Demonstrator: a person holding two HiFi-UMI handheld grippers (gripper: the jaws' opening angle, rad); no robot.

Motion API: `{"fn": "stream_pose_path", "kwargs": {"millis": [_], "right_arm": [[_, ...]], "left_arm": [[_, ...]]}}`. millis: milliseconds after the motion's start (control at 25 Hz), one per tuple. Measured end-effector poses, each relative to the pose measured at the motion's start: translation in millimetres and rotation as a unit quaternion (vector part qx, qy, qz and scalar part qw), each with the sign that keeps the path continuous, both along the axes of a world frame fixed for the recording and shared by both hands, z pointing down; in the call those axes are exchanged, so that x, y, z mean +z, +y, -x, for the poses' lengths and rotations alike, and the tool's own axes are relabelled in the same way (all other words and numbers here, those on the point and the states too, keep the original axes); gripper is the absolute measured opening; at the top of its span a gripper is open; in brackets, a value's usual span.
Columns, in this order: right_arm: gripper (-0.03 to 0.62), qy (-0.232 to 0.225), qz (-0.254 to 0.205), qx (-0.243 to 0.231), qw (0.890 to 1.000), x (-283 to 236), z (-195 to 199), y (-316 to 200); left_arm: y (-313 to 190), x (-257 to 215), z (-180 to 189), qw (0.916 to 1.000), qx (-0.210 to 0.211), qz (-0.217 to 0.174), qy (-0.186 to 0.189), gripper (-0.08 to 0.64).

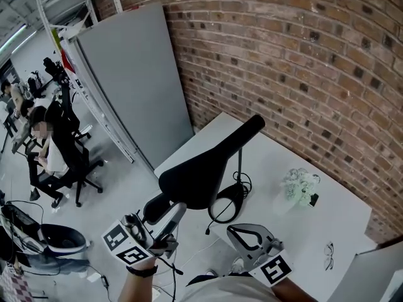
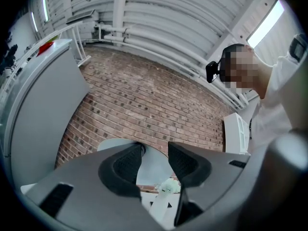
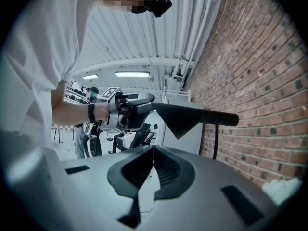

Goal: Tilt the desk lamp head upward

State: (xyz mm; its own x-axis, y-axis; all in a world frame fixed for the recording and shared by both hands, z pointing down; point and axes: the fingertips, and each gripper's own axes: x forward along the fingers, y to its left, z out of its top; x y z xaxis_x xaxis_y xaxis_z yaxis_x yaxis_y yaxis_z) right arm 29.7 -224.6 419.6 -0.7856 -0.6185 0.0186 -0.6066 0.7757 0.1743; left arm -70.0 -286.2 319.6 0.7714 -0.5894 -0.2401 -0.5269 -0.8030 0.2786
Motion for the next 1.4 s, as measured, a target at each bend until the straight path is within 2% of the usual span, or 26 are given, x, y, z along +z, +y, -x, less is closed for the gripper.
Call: {"fn": "stream_pose_path", "kwargs": {"millis": [200,400,600,760,920,1080,1240,1400], "right_arm": [[0.017,0.018,-0.005,-0.011,1.000,2.3,6.2,5.9],[0.017,-0.002,-0.001,-0.008,1.000,0.6,7.7,7.8],[0.017,0.024,-0.007,-0.017,1.000,2.9,13.7,14.8],[0.017,-0.005,0.001,-0.011,1.000,-3.6,21.6,17.5],[0.017,0.022,-0.008,-0.020,1.000,-5.5,35.5,26.9],[0.017,0.006,-0.006,-0.011,1.000,-10.4,42.2,33.1],[0.017,0.034,-0.010,-0.012,0.999,-6.0,44.5,37.8],[0.017,0.024,-0.005,-0.004,1.000,-7.0,48.1,40.2]], "left_arm": [[2.0,-2.7,-0.7,1.0000,-0.005,-0.004,0.004,0.163],[2.1,-3.0,-5.0,0.9999,-0.008,-0.011,0.008,0.164],[3.3,-2.1,-6.2,0.9997,-0.014,-0.018,-0.003,0.167],[1.4,-2.2,-8.1,0.9997,-0.011,-0.019,-0.010,0.169],[3.0,-3.8,-5.4,0.9996,-0.010,-0.020,-0.016,0.169],[4.2,-8.9,-4.9,0.9995,-0.003,-0.027,-0.017,0.172],[4.2,-12.9,-6.2,0.9994,0.003,-0.031,-0.017,0.173],[4.3,-15.9,-6.4,0.9993,0.008,-0.032,-0.015,0.173]]}}
